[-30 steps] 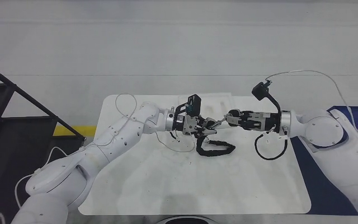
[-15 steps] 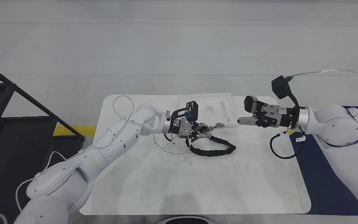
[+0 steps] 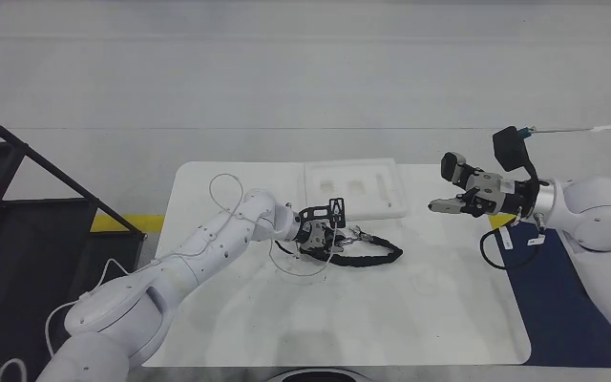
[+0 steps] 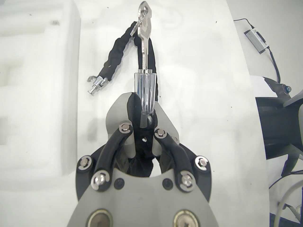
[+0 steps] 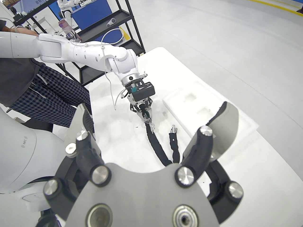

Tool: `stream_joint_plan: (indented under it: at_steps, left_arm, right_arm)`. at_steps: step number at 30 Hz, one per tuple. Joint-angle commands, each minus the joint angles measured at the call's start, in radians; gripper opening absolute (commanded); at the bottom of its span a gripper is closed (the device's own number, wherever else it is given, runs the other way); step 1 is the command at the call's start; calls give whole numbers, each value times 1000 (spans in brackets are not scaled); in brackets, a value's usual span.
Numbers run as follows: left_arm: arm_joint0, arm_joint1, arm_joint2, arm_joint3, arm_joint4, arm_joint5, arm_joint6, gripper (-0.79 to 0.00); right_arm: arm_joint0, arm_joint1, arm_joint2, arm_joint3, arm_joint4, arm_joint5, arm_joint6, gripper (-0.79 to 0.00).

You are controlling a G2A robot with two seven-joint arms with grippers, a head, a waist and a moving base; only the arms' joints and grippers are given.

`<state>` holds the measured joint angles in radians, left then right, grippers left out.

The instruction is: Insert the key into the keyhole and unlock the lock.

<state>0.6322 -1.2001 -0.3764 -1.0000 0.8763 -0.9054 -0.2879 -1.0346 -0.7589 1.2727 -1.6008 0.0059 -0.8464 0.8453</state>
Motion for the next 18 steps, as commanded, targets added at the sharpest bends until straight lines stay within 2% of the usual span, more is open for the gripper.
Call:
stream_joint_plan:
  at_steps: [1, 6, 10, 14, 18]
  left_arm:
    - [-6, -11, 1, 14, -16, -8, -2, 0]
    - [-18, -28, -17, 25, -11, -37, 69, 0]
    - [-20, -22, -56, 21, 39, -45, 174, 0]
    - [-15, 8, -136, -11, 145, -27, 365, 0]
    - [6, 59, -240, -51, 301, -20, 590, 0]
  right_arm:
    - [3, -1, -7, 6, -1, -5, 0, 0]
    - [21, -6, -30, 29, -9, -34, -1, 0]
    - [45, -13, -56, 63, -22, -72, -14, 0]
    - [86, -27, -96, 108, -42, -143, -43, 0]
    - [146, -48, -155, 146, -72, -166, -84, 0]
